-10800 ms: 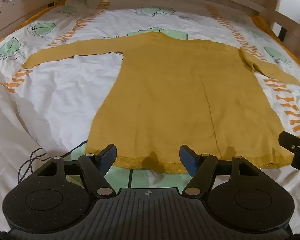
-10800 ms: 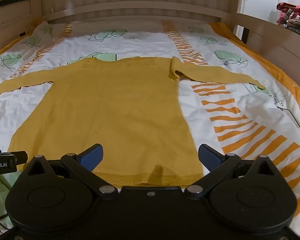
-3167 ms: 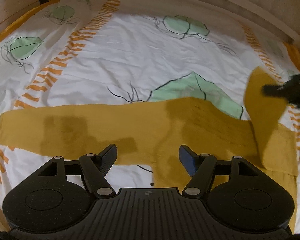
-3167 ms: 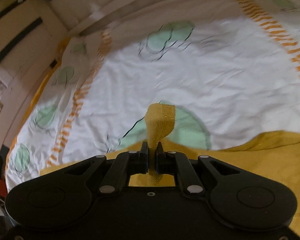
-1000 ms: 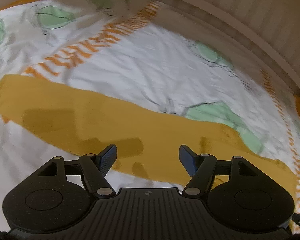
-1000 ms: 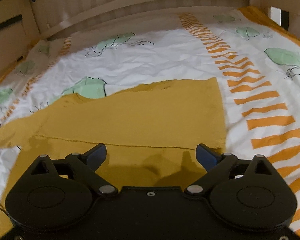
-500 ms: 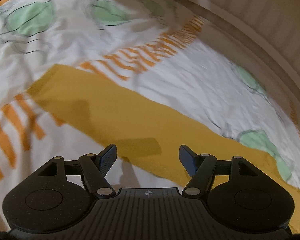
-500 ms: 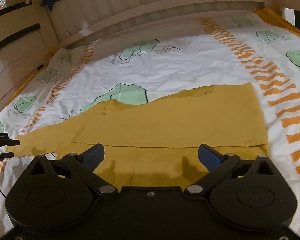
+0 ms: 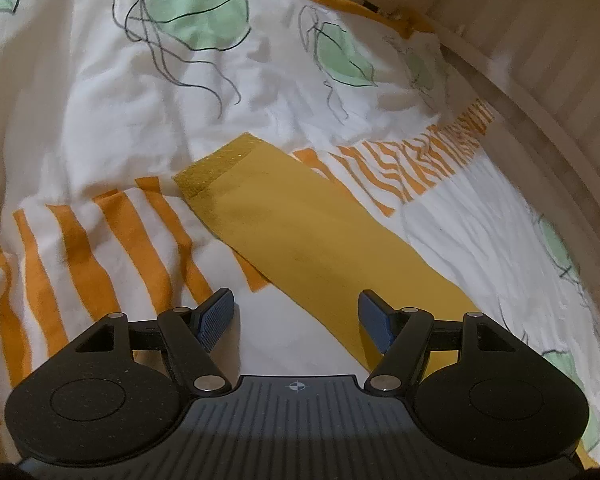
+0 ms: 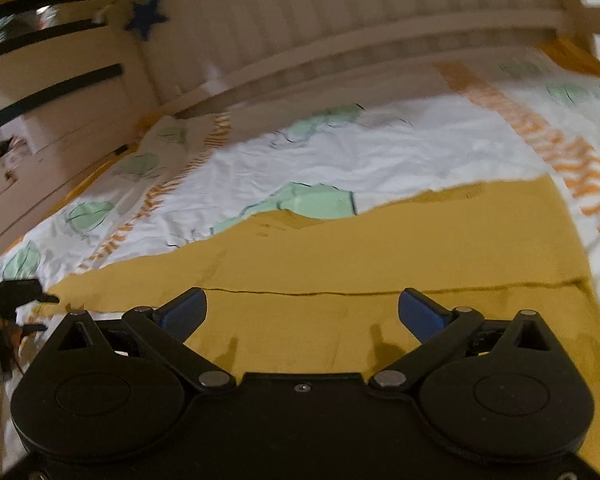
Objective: Fold small clothes
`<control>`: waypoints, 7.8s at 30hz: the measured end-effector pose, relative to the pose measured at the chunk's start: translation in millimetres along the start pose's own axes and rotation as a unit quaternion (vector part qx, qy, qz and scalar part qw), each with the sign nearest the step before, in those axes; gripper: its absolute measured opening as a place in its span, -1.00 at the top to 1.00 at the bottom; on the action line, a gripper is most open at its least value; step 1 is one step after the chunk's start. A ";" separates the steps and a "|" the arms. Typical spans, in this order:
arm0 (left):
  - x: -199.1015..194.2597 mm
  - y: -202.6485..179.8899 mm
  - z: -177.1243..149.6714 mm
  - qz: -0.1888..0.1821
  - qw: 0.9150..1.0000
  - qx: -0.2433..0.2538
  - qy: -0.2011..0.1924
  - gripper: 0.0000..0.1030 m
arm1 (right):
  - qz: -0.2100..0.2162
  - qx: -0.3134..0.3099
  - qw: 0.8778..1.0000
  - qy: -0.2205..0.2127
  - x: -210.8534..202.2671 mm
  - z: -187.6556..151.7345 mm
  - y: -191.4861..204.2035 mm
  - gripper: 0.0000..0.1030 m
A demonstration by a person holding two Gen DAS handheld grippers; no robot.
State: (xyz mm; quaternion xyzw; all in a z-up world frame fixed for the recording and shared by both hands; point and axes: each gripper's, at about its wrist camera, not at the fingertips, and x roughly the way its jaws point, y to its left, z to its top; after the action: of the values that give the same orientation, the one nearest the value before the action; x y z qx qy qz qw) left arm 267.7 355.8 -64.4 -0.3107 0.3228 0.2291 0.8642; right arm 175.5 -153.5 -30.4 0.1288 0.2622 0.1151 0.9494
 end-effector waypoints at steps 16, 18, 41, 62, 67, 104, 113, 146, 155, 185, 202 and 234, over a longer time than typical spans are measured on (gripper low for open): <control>29.2 8.9 26.1 -0.018 1.000 -0.019 -0.009 0.14 | 0.020 0.015 0.999 0.020 11.6 -16.4 11.0 -0.99; 28.6 6.3 26.1 -0.020 1.000 -0.011 -0.009 0.60 | 0.018 0.017 0.999 0.020 11.8 -15.7 9.4 -0.99; -63.6 -185.0 -25.0 -0.186 0.969 0.159 -0.033 0.94 | -0.030 0.058 0.997 0.036 4.1 17.2 -19.3 -0.99; -51.9 -294.3 -200.3 -0.309 0.869 0.353 0.158 0.67 | -0.102 0.106 0.988 0.051 4.3 38.2 -68.4 -0.99; -51.5 -292.4 -209.2 -0.361 0.843 0.340 0.208 0.31 | -0.117 0.104 0.986 0.051 4.9 39.0 -74.8 -0.99; -76.1 -285.4 -130.4 -0.263 0.901 0.313 0.143 -0.01 | -0.134 -0.178 0.972 0.080 31.8 30.1 16.7 -0.84; -66.2 -271.3 -109.1 -0.137 0.922 0.350 0.098 -0.01 | -0.098 -0.187 0.971 0.107 97.7 21.2 81.3 -0.61; -58.5 -256.7 -95.6 -0.144 0.924 0.332 0.121 -0.01 | -0.106 0.043 0.986 0.118 61.1 36.7 -49.6 -0.25; -57.4 -256.5 -95.6 -0.145 0.923 0.335 0.125 -0.01 | -0.106 0.049 0.983 0.145 72.2 24.3 -55.5 -0.32; -40.3 -252.3 -104.4 -0.125 0.924 0.332 0.142 -0.01 | -0.187 -0.052 0.974 0.113 53.3 126.5 -102.3 0.83; -4.8 -246.9 -145.4 -0.093 0.916 0.349 0.176 -0.01 | -0.217 0.000 0.962 0.163 83.3 74.3 -153.7 0.81; 8.0 -239.3 -178.7 -0.088 0.924 0.351 0.125 -0.40 | -0.190 -0.001 0.982 0.023 50.0 63.0 -166.6 -0.26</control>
State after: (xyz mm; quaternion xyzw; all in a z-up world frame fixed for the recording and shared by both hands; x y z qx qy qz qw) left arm 341.7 67.0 -83.9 -0.0404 0.4592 -0.0164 0.8873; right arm 275.7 -307.5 -52.3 0.0733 0.3035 -0.0638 0.9479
